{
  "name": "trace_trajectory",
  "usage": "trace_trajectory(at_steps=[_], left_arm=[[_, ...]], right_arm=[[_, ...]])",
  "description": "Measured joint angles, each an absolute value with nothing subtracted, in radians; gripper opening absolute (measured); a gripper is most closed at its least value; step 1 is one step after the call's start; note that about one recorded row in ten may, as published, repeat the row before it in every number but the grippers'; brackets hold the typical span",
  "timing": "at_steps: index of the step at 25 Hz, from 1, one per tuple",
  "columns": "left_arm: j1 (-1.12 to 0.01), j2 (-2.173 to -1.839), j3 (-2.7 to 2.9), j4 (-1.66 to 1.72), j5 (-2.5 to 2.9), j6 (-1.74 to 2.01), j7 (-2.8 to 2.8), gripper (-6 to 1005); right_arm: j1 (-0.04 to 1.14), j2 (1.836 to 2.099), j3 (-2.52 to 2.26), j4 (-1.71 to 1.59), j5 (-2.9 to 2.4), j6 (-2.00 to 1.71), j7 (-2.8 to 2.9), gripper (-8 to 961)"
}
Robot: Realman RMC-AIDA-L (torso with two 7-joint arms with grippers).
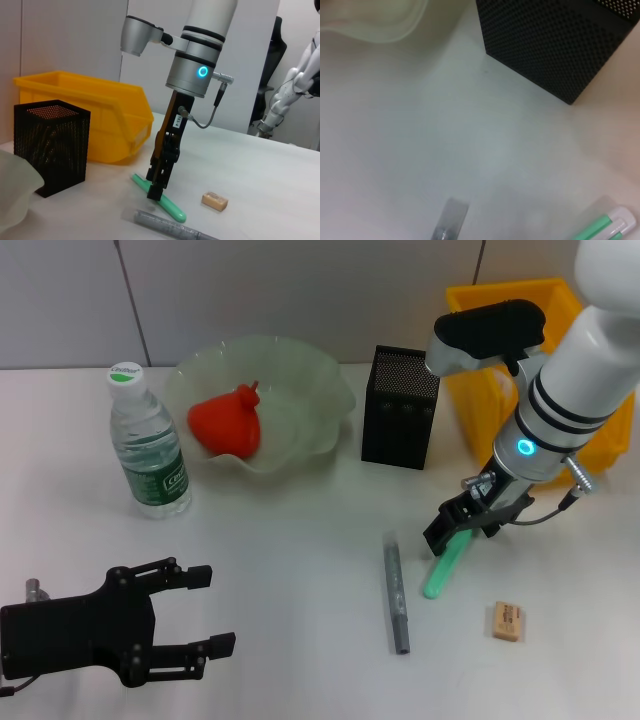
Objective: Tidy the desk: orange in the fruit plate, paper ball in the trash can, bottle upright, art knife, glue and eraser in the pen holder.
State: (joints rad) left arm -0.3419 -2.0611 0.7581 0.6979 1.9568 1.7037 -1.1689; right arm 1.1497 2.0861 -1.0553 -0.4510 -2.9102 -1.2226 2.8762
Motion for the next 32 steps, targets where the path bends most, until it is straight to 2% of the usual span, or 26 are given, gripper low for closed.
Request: trace_trajectory(at_steps=[32], left_arm=[[-0.357, -2.062, 0.758, 0.701, 1.952, 1.724, -1.161, 844]], right_arm=[[1.158, 2.087, -1.081, -0.429, -2.885, -1.207, 2.877, 659]])
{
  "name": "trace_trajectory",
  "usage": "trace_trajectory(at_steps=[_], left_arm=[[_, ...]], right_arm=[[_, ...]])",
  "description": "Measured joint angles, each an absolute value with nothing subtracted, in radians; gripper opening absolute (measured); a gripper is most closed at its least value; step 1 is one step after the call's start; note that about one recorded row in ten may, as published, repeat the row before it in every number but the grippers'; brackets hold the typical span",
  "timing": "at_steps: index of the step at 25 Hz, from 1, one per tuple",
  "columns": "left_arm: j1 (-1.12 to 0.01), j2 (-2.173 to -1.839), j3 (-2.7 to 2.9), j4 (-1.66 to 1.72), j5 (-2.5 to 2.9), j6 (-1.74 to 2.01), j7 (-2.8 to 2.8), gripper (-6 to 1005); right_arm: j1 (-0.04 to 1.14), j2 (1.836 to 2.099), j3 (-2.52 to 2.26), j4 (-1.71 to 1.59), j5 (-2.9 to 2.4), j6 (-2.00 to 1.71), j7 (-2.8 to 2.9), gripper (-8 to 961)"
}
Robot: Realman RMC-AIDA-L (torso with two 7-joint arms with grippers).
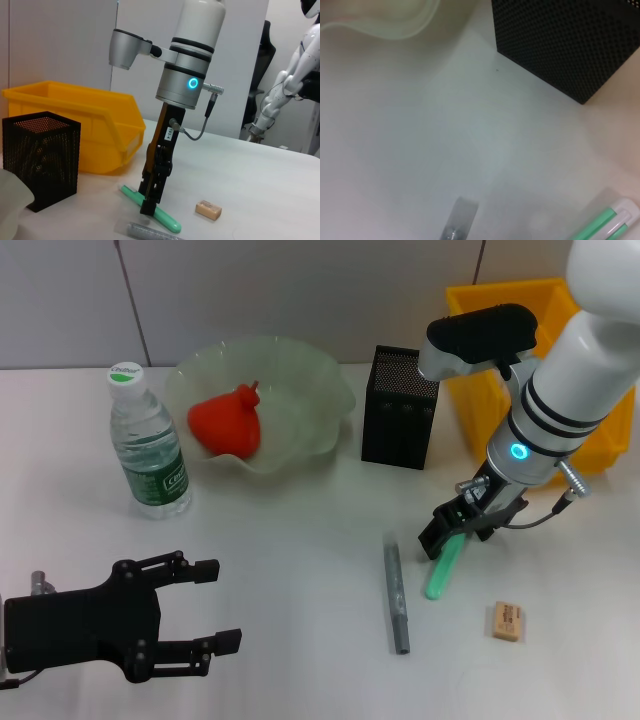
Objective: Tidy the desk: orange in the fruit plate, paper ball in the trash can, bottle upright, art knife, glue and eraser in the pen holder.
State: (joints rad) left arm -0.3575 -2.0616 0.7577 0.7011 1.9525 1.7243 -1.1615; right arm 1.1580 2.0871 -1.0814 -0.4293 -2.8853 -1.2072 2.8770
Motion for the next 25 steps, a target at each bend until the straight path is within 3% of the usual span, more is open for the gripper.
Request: trace_trajectory(at_steps=[7, 13, 25], left_arm=[[-0.357, -2.062, 0.758, 0.708, 1.953, 1.726, -1.161, 844], [-0.357, -2.062, 0.758, 0.710, 1.953, 1.728, -1.165, 843], [-0.357, -2.061, 0.758, 0.710, 1.953, 1.734, -1.166, 843]], right_arm=[[1.158, 2.087, -1.081, -0.430, -2.885, -1.207, 2.882, 651], [1.158, 2.086, -1.081, -0.430, -2.885, -1.207, 2.883, 410], [1.158, 2.086, -1.080, -0.429, -2.885, -1.211, 2.887, 364]])
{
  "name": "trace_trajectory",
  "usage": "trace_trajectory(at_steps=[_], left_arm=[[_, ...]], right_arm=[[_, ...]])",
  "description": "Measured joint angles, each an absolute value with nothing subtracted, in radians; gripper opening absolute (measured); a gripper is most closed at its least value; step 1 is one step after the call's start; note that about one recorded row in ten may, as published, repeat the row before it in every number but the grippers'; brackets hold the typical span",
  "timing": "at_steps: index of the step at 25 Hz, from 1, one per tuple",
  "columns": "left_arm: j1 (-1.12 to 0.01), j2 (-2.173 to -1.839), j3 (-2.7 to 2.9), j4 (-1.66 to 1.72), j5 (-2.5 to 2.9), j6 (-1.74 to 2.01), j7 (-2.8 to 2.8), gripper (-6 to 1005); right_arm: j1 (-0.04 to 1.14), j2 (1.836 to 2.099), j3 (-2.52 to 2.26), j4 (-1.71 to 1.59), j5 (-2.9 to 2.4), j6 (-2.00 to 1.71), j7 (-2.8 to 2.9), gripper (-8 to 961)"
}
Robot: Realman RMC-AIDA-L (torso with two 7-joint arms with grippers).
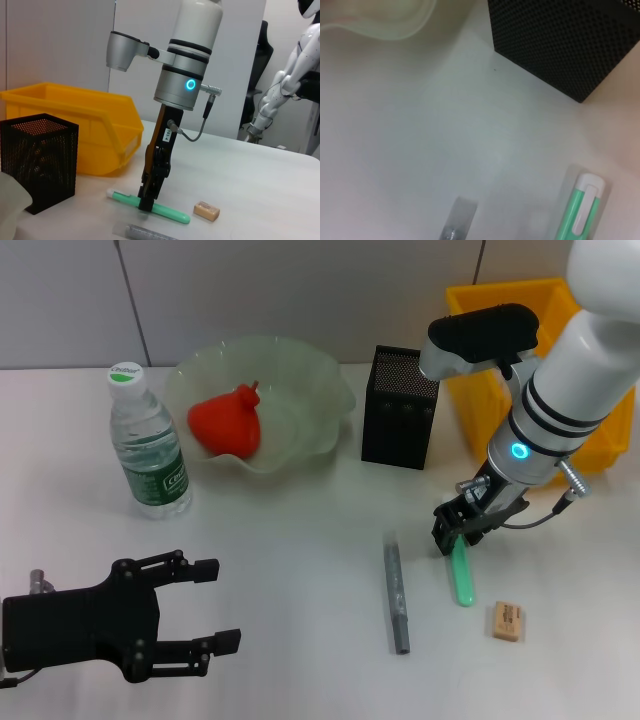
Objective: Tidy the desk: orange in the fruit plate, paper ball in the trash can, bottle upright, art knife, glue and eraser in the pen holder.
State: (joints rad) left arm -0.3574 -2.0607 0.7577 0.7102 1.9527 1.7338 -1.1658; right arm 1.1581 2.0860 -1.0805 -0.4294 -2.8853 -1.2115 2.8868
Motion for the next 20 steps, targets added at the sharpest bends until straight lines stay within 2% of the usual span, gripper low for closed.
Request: trace_trajectory(at_steps=[9, 15, 20], left_arm=[[-0.357, -2.060, 0.756, 0.712, 1.953, 1.738, -1.163, 843], [-0.357, -2.060, 0.756, 0.724, 1.953, 1.738, -1.165, 843], [-0.357, -2.061, 0.756, 0.726, 1.953, 1.738, -1.168, 843]], right_arm=[[1.158, 2.086, -1.079, -0.430, -2.885, -1.211, 2.894, 315], [1.157, 2.084, -1.075, -0.435, -2.885, -1.209, 2.894, 183], [1.157, 2.083, -1.079, -0.434, -2.885, -1.208, 2.891, 190]])
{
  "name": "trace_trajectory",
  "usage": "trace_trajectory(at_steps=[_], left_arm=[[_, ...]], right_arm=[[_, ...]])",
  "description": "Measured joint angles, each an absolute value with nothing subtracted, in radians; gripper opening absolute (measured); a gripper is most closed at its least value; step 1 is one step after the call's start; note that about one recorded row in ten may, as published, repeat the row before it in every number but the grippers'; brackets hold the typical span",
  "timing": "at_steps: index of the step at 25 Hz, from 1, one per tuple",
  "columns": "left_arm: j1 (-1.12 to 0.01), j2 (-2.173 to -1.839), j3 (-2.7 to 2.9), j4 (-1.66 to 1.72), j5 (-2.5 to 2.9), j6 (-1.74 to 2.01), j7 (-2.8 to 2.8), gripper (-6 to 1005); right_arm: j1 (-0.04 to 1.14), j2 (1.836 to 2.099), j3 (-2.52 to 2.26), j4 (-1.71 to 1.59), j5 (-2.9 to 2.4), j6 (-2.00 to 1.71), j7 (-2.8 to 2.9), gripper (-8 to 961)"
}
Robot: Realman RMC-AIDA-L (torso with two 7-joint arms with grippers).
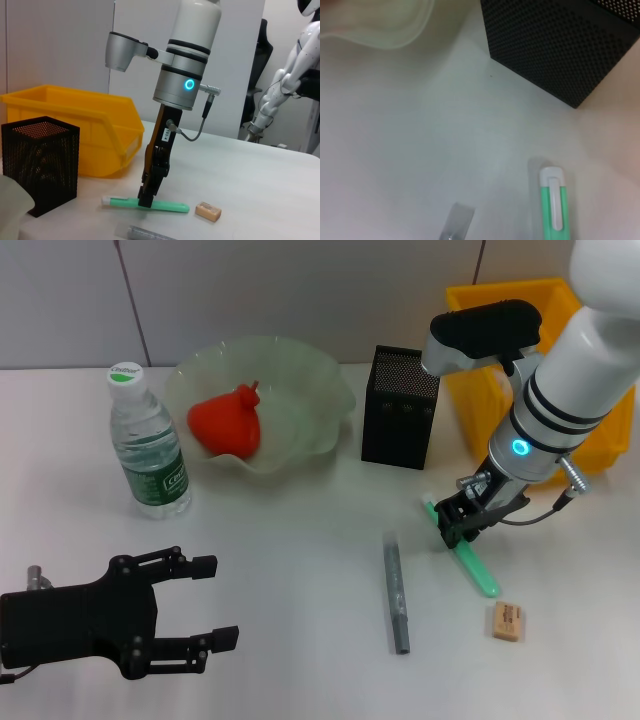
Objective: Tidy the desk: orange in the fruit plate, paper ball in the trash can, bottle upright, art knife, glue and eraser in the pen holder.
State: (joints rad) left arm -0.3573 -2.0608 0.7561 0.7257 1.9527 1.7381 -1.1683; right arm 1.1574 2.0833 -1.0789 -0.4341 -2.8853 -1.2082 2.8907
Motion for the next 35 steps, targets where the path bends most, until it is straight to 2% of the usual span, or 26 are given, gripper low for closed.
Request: trace_trajectory(at_steps=[9, 14, 19, 23, 26, 35], left_arm=[[-0.357, -2.062, 0.756, 0.726, 1.953, 1.738, -1.169, 843], [-0.357, -2.062, 0.756, 0.726, 1.953, 1.738, -1.169, 843], [-0.355, -2.062, 0.756, 0.726, 1.953, 1.738, -1.169, 843], [-0.354, -2.062, 0.756, 0.726, 1.953, 1.738, -1.169, 843], [-0.353, -2.062, 0.756, 0.726, 1.953, 1.738, -1.169, 843], [-0.353, -2.060, 0.756, 0.726, 1.953, 1.739, -1.169, 843]], right_arm=[[1.158, 2.083, -1.080, -0.431, -2.885, -1.213, 2.888, 197], [1.157, 2.085, -1.080, -0.428, -2.885, -1.211, 2.888, 375], [1.157, 2.086, -1.080, -0.428, -2.885, -1.212, 2.888, 379], [1.156, 2.086, -1.080, -0.428, -2.885, -1.213, 2.888, 366], [1.154, 2.087, -1.080, -0.429, -2.885, -1.213, 2.888, 183], [1.144, 2.085, -1.071, -0.468, -2.881, -1.232, 2.881, 173]])
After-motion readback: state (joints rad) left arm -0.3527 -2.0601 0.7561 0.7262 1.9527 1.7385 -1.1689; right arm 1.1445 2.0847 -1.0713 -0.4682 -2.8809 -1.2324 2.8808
